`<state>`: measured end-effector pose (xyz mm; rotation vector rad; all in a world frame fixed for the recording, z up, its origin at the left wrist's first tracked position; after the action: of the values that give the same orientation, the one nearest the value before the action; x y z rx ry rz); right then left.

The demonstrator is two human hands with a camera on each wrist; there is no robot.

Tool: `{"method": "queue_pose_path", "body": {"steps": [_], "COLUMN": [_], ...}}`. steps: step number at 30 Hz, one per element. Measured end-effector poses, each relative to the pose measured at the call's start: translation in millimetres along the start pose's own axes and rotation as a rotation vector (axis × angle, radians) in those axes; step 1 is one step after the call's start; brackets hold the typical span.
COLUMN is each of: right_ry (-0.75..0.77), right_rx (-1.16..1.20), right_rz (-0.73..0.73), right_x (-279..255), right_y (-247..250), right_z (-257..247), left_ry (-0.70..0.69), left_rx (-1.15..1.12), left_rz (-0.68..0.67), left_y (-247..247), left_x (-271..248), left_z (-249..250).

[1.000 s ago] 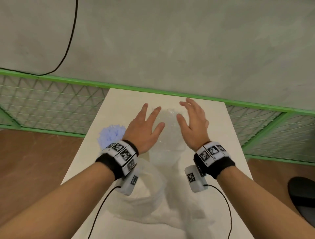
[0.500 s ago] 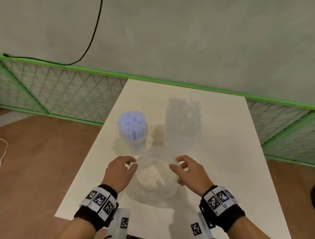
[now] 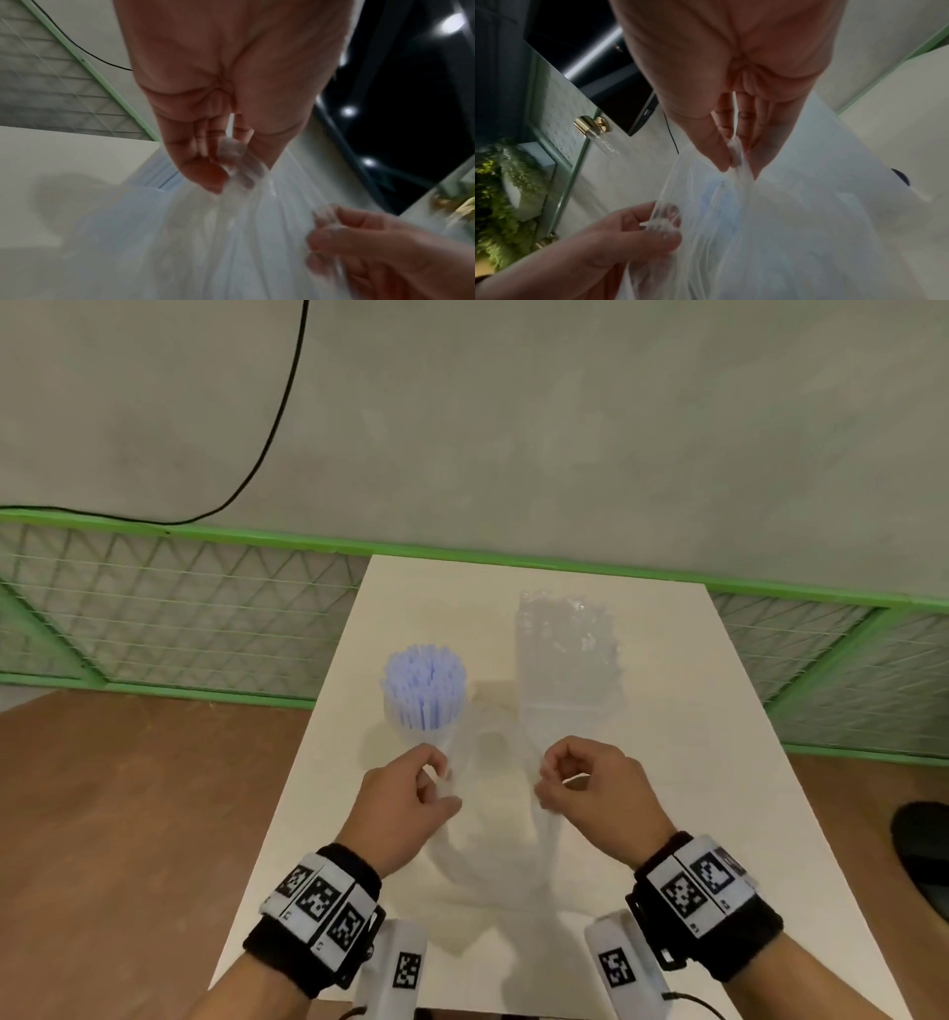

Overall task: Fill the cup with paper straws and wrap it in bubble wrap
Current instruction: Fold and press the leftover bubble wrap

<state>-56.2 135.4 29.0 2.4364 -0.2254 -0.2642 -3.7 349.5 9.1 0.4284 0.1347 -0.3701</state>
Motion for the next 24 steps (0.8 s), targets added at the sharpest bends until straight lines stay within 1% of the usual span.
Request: {"method": "queue_pose_path", "body": {"steps": [2, 4, 6, 8, 9, 11, 12, 13, 14, 16, 17, 18, 20, 23, 24], "right_ry": [-0.02, -0.047, -0.057, -0.07, -0.084, -0.106, -0.104, -0.093, -0.075, -0.025, 0.003, 0.031, 0.076, 0.095, 0.101], "right_rx": [0.087, 0.149, 0.19, 0.215, 0.252, 0.358, 0.394, 0.404, 0.401, 0.381, 0.368, 0.36, 0.355, 0.352, 0.337], "right_rz": [-0.016, -0.041, -0.056, -0.035, -0.003, 0.08, 0.118, 0.148, 0.168, 0.168, 0.151, 0.126, 0.071, 0.016, -0.004], "right_x": [-4, -6, -8, -7, -7, -6, -5, -5, -4, 0, 1, 2, 2, 0, 0], "right_y": [4, 7, 9, 15, 22, 40, 48, 55, 61, 64, 64, 64, 67, 78, 82], "right_z": [-7, -12, -16, -18, -18, -17, -18, -20, -22, -32, -37, -42, -50, -51, -50], "left_ry": [-0.038, -0.075, -0.147, -0.241, -0.272, -0.342, -0.404, -0.469, -0.517, -0.53, -0.517, -0.513, -0.547, -0.584, -0.629], "left_rx": [-0.111, -0.22, -0.207, 0.0, 0.158, 0.445, 0.515, 0.538, 0.533, 0.522, 0.545, 0.573, 0.574, 0.48, 0.483], "left_rz": [-0.005, -0.047, -0.12, -0.152, -0.127, 0.0, 0.076, 0.126, 0.107, -0.092, -0.168, -0.217, -0.223, -0.183, -0.183], "left_y": [8, 16, 20, 24, 27, 34, 36, 35, 28, 3, -11, -24, -39, -45, -49], "left_x": [-5, -9, -12, -11, -9, -8, -11, -16, -19, -22, -20, -16, -7, 2, 2], "left_z": [14, 24, 32, 32, 31, 32, 37, 45, 55, 69, 77, 82, 92, 106, 112]}}
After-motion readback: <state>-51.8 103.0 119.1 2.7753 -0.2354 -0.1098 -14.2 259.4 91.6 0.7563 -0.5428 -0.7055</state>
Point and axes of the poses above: each hand's wrist, its own x-axis towards the middle knuckle, its own y-axis out of the back of the hand, z = x × y, the point moved 6 cm from there along x, towards the middle knuckle, and after that the axes turned 9 degrees about -x, right-handed, at the moved point
